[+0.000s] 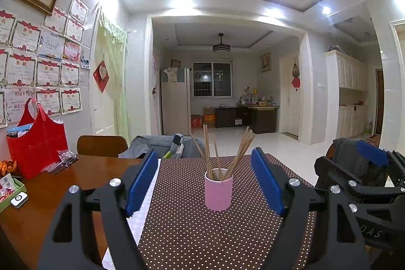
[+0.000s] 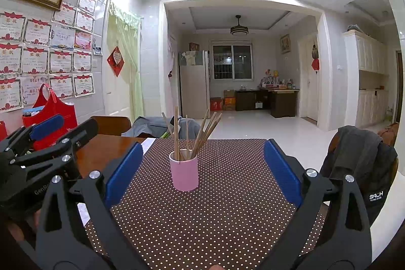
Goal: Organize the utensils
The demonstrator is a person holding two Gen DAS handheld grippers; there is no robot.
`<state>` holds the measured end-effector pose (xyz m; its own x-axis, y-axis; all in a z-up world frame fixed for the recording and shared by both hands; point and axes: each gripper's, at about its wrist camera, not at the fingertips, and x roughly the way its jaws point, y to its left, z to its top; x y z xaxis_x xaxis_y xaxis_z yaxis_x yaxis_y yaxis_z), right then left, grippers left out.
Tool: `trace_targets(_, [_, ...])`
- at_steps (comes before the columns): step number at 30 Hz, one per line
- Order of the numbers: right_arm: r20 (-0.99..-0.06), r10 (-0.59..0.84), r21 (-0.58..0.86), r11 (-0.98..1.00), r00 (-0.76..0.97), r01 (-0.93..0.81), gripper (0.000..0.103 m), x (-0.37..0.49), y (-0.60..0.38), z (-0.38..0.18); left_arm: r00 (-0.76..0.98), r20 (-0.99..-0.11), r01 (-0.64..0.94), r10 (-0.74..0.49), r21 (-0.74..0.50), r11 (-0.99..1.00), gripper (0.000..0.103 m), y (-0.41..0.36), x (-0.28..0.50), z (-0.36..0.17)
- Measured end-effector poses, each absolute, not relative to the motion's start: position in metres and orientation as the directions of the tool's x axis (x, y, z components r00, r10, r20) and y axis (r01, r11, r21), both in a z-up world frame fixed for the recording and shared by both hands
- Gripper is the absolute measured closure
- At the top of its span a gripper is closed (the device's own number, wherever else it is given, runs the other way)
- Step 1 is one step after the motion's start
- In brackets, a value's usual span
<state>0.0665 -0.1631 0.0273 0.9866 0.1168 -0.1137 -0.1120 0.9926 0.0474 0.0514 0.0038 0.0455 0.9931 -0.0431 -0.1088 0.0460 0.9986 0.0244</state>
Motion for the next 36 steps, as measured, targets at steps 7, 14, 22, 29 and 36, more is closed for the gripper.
trace_targets(7, [-0.117,0.118,0.05,0.992,0.986,-0.113,0.009,0.0655,-0.1631,0.0265,0.993,-0.111,0.047,-0.044,0.023,0.999,0.028,0.0044,0.0511,0.0452])
trace_targets(14, [-0.117,0.116,0.05,0.993,0.986,-0.111,0.009,0.0653,-0.1621,0.0268,0.993,-0.112,0.048,-0.045,0.024,0.999,0.028,0.0051,0.0513,0.045])
trace_targets(22, [-0.118,0.115,0.052,0.993,0.986,-0.11,0.009,0.066,-0.1616,0.026,0.992,-0.116,0.05,-0.047,0.025,0.998,0.028,0.0096,0.0523,0.0461])
trace_targets(29, [-0.119,0.115,0.052,0.993,0.986,-0.11,0.009,0.0657,-0.1608,0.0262,0.992,-0.118,0.051,-0.047,0.027,0.998,0.028,0.0088,0.0521,0.0455])
trace_targets(36, [-0.121,0.116,0.055,0.992,0.986,-0.11,0.009,0.0656,-0.16,0.0267,0.992,-0.117,0.051,-0.047,0.028,0.998,0.028,0.0094,0.0523,0.0452])
